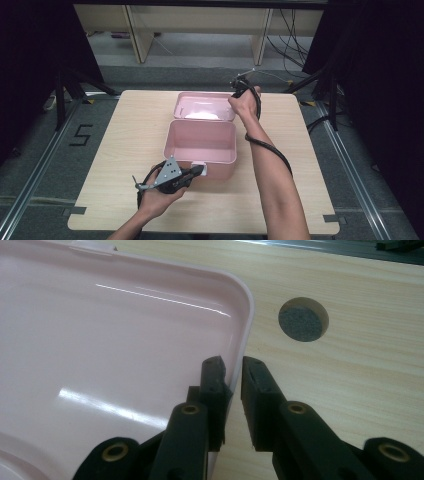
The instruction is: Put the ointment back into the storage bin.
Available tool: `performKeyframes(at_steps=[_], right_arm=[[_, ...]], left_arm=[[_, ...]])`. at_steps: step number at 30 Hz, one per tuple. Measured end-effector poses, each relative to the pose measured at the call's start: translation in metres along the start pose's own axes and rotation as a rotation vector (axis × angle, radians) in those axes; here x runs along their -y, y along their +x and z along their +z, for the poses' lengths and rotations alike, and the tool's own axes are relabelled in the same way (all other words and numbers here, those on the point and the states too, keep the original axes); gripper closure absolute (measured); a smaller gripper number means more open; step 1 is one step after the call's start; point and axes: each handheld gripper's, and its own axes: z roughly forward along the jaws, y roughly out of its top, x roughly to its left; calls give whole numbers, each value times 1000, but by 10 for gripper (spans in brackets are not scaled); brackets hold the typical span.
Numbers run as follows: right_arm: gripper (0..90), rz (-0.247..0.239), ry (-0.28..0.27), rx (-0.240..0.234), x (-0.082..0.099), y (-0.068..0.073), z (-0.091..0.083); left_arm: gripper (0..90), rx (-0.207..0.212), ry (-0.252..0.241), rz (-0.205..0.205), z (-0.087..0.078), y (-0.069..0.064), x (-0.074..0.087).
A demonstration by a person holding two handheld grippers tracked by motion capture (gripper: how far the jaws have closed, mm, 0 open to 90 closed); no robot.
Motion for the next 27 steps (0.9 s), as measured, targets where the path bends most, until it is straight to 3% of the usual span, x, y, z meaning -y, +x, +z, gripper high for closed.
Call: performKeyframes(at_steps=[2,3,5,7,8,12,16,18,20,23,25,27], right_arm=[[818,-16,-16,15,0,0,1],[821,13,-15,19,0,2,0],[826,6,-18,18,1,2,1],[833,88,5,22,1,8,-2],[835,64,-9,32,1,6,-2],[844,97,-10,43,1,10,-2],[849,72,-35,53,2,9,-3],[853,111,-31,52,2,11,-5],[856,89,-55,55,3,10,-5],[859,112,-58,54,3,12,-6],[861,92,-69,50,3,10,-7],[863,127,-70,53,4,12,-8]], left_arm=[[900,0,0,2,0,0,0],[900,0,0,1,1,0,0],[900,0,-1,-1,1,0,0],[900,1,-1,0,1,0,0],[900,2,0,0,0,0,0],[900,2,1,-1,1,0,0],[900,3,1,-2,1,0,0],[900,3,2,-2,1,0,0],[900,2,2,-1,1,0,0],[900,3,4,-4,1,0,-1],[900,3,5,-3,1,0,-1],[900,3,6,-2,1,0,-1]])
